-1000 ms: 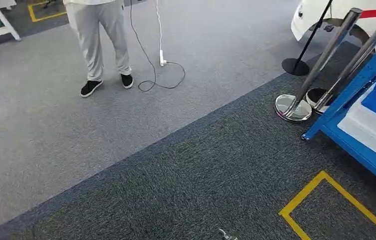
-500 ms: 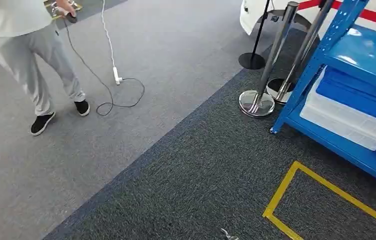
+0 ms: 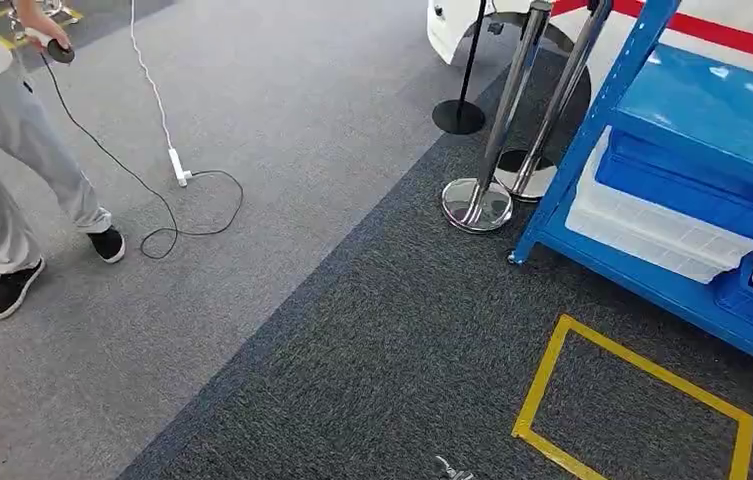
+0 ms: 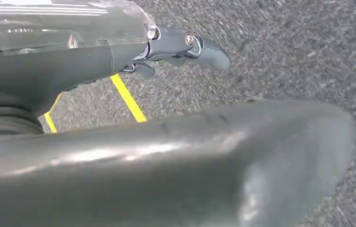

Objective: Take the parts from the cabinet and place them on the table.

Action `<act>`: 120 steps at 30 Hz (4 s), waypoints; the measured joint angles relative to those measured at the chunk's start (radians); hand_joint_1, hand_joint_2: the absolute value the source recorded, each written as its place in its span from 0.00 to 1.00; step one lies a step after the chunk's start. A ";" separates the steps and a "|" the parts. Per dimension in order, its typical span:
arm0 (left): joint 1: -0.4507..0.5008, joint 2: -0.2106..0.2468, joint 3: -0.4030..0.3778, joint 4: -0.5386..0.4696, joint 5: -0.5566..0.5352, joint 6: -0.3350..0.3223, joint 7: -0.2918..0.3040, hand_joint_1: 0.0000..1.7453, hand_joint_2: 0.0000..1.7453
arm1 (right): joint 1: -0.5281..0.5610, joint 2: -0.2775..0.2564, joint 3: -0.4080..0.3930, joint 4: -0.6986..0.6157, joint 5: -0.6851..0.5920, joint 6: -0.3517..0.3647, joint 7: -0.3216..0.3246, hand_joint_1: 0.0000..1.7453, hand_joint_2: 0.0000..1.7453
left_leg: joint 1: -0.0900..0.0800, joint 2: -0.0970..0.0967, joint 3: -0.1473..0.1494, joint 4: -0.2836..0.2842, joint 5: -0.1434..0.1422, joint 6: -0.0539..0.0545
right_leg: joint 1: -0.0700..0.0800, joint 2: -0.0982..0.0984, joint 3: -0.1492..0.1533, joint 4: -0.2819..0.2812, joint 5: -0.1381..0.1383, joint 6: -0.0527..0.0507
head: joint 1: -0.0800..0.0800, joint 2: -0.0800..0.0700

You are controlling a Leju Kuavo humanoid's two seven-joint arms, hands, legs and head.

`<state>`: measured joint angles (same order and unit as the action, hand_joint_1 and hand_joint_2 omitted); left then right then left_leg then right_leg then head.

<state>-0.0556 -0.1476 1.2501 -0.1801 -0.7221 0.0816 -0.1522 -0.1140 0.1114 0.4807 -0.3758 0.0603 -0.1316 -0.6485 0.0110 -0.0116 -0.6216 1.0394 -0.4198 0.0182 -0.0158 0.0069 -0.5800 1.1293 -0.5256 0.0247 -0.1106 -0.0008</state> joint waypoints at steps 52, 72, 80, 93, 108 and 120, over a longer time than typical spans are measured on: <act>0.001 0.013 -0.011 -0.002 -0.068 -0.018 0.034 0.00 0.00 | 0.001 0.013 -0.004 0.025 -0.070 0.003 0.030 0.00 0.00 | -0.015 0.116 0.080 -0.006 -0.075 -0.015 | -0.015 -0.073 -0.020 -0.064 0.048 0.004 | 0.001 0.000; 0.003 0.014 -0.027 -0.002 -0.083 -0.028 0.034 0.00 0.00 | 0.009 0.016 -0.004 0.030 -0.080 -0.006 0.031 0.00 0.00 | 0.003 -0.029 0.120 -0.044 -0.068 -0.001 | -0.018 0.085 -0.063 -0.072 0.097 0.004 | 0.001 0.000; 0.006 0.015 -0.027 -0.002 -0.082 -0.027 0.034 0.00 0.00 | 0.005 0.014 -0.004 0.032 -0.077 -0.007 0.038 0.00 0.00 | -0.018 0.077 0.091 -0.036 -0.059 0.014 | -0.006 -0.007 -0.045 0.023 0.025 -0.006 | 0.002 0.000; -0.005 0.013 -0.027 -0.002 -0.083 -0.022 0.030 0.00 0.00 | -0.001 0.015 -0.003 0.032 -0.077 -0.069 0.042 0.00 0.00 | -0.025 0.078 0.077 -0.027 -0.053 -0.005 | 0.005 -0.025 0.017 -0.094 0.041 -0.029 | 0.002 0.000; -0.008 0.009 -0.027 -0.002 -0.083 -0.018 0.034 0.00 0.00 | -0.004 0.018 -0.003 0.027 -0.064 -0.068 0.095 0.00 0.00 | -0.018 0.080 0.097 -0.088 -0.012 0.028 | 0.002 -0.013 -0.019 -0.021 -0.018 -0.007 | 0.002 0.000; -0.009 0.006 -0.022 -0.002 -0.073 -0.015 0.027 0.00 0.00 | -0.004 0.016 -0.003 0.027 -0.061 -0.066 0.108 0.00 0.00 | -0.014 0.083 0.063 -0.020 -0.034 -0.025 | -0.002 -0.014 0.015 -0.087 0.035 -0.031 | 0.002 0.000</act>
<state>-0.0645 -0.1415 1.2280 -0.1820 -0.7950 0.0664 -0.1251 -0.1184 0.1270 0.4776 -0.3487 -0.0011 -0.1980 -0.5402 -0.0028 0.0713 -0.5590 1.0191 -0.4543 -0.0063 -0.0175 -0.0072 -0.5653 1.0427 -0.4910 -0.0067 -0.1083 -0.0004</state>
